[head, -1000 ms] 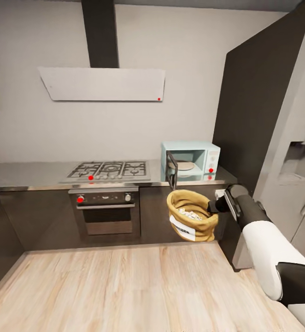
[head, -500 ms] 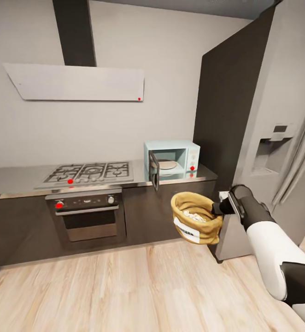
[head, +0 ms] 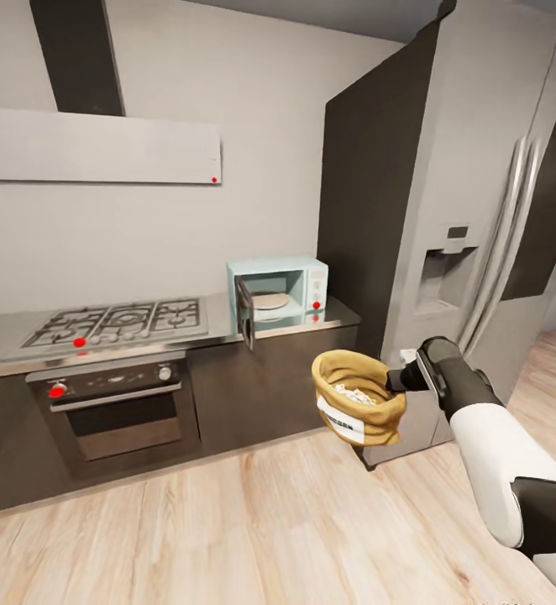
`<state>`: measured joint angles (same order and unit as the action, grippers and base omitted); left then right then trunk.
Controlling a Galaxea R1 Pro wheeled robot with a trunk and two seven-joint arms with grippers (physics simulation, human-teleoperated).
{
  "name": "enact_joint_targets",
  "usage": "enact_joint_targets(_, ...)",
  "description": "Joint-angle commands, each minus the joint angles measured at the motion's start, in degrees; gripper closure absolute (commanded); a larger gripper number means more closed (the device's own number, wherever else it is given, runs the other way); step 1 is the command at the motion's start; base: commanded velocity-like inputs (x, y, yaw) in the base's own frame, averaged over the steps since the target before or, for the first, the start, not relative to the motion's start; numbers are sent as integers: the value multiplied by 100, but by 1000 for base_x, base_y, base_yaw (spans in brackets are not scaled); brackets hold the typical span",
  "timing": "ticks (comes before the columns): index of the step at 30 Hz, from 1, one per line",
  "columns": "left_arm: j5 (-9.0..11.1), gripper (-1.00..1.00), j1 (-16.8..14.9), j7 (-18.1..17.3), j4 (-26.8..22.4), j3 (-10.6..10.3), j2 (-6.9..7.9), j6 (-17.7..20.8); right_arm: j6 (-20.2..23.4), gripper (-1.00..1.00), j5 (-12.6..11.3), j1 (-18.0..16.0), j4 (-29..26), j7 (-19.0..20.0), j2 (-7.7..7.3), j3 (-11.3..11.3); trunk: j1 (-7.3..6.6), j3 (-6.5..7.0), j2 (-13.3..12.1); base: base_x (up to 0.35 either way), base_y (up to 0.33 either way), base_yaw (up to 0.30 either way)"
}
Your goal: In the kitchen, take the popcorn bag from the countertop, put it into the microwave, and heat it until the popcorn is cooked so the cooked popcorn ends up inside the bag.
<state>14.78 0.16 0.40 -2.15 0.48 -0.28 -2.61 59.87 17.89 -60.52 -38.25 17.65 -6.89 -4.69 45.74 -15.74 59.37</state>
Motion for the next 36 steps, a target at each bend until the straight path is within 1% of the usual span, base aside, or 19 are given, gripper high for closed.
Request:
enact_joint_targets(1, 26, -100, 2, 4, -6, -4, 0, -7, 13, 100, 60, -4, -2, 51, 3, -14, 3, -6, 4, 243, -142, -130)
enact_joint_targets(6, 25, -100, 2, 4, -5, -13, 1, 4, 13, 100, 92, -4, -5, 48, 3, -12, 3, -6, 4, 282, -141, -26)
enact_joint_targets(12, 31, -100, 2, 4, -5, -19, 2, 6, 13, 100, 76, -4, 1, 49, 3, -6, 3, -6, 4, 295, -140, 0)
enact_joint_targets(15, 41, -100, 2, 4, -5, -15, 2, 6, 13, 100, 132, -4, -3, 62, 10, -6, 3, -6, 4, 296, -138, 0)
enact_joint_targets(19, 42, -100, 2, 7, -5, -13, 2, 39, 13, 100, 145, -4, -7, 70, 12, -6, 3, -6, 4, 296, -133, 0)
enact_joint_targets(21, 45, -100, 2, 11, -5, -13, 2, 56, 13, 100, 138, -4, -7, 83, 23, -5, 3, -6, 4, 296, -149, 0)
enact_joint_targets(22, 48, -100, 2, 13, -5, -13, 2, 59, 13, 100, 83, -4, -4, 103, 43, -4, 3, -6, 4, 296, -193, 0)
enact_joint_targets(25, 51, -100, 2, 13, -5, -13, 2, 59, 13, 100, 50, -4, 1, 125, 82, 2, 3, -6, 4, 296, -198, 0)
enact_joint_targets(30, 51, -100, 2, 13, -5, -6, 2, 48, 13, 100, 38, -4, 1, 149, 106, 4, 3, -6, 4, 296, -201, 0)
enact_joint_targets(32, 51, -100, 2, 13, -5, -5, 2, 42, 13, 100, 34, -4, 1, 151, 158, 4, 3, -6, 4, 296, -201, 0)
enact_joint_targets(34, 51, -100, 2, 13, -5, -4, 2, 42, 13, 100, 34, -4, 3, 151, 243, 3, 3, -6, 4, 296, -201, 0)
enact_joint_targets(35, 51, -100, 2, 13, -5, -4, 2, 36, 13, 100, 34, -4, 21, 147, 314, 3, 3, -6, 4, 296, -201, 0)
enact_joint_targets(36, 50, -100, 2, 13, -5, -1, 2, 19, 13, 100, 37, -4, 73, 144, 452, 3, 3, -6, 4, 296, -201, 0)
